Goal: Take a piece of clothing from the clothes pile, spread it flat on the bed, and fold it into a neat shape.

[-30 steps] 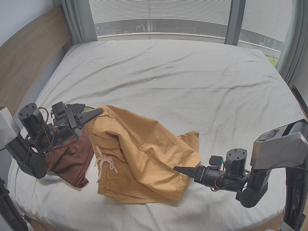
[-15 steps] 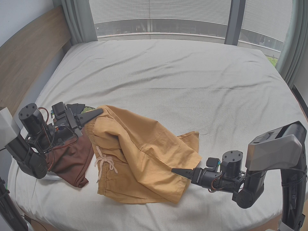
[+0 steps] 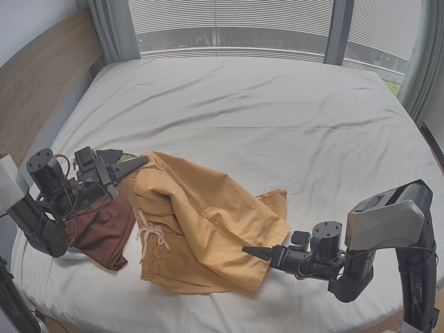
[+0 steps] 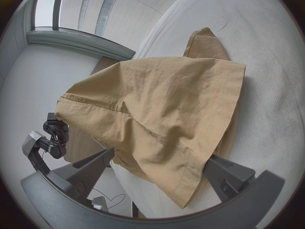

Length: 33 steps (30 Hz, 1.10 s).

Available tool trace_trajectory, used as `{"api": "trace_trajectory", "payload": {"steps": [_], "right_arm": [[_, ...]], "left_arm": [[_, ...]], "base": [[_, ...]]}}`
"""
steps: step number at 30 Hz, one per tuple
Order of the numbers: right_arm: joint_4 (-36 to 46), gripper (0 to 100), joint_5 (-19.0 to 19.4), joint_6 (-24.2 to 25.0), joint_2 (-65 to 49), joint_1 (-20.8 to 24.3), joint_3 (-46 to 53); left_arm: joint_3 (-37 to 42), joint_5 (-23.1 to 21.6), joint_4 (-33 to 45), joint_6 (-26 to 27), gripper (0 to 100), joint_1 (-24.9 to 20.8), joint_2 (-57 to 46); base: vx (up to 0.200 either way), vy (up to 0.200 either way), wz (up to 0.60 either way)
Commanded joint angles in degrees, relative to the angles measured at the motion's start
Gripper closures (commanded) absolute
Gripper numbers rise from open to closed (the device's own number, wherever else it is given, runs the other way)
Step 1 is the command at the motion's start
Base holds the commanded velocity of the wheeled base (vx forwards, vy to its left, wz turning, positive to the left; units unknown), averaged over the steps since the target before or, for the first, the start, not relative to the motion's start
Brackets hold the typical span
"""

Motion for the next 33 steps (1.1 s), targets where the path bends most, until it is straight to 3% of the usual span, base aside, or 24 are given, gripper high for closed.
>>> {"api": "trace_trajectory", "payload": {"steps": [1, 6, 11, 20, 25, 33], "right_arm": [[-0.19, 100, -0.40, 0.00, 0.52, -0.17, -0.52], [-0.28, 100, -0.67, -0.08, 0.78, -0.70, -0.52], [-0.19, 100, 0.13, -0.70, -1.68, -4.13, 1.59], [-0.02, 100, 5.84, -1.14, -9.50, -9.40, 4.13], [-0.10, 100, 6.63, -1.14, -10.55, -11.95, 3.34], [-0.19, 100, 6.63, -1.40, -4.75, -10.28, 1.76]], "left_arm": [[0.01, -0.01, -0.04, -0.02, 100, -0.09, -0.02], [-0.08, -0.01, -0.04, -0.02, 100, 0.00, 0.42], [-0.34, -0.01, -0.04, -0.02, 100, 0.70, 1.91], [-0.26, -0.09, -0.04, -0.02, 100, 1.05, 2.27], [-0.17, -0.09, -0.04, -0.02, 100, 1.05, 2.71], [-0.17, -0.09, -0.04, -0.02, 100, 1.05, 2.62]], "base": [[0.000, 0.000, 0.00], [0.000, 0.000, 0.00], [0.000, 0.000, 0.00], [0.000, 0.000, 0.00], [0.000, 0.000, 0.00], [0.000, 0.000, 0.00]]}}
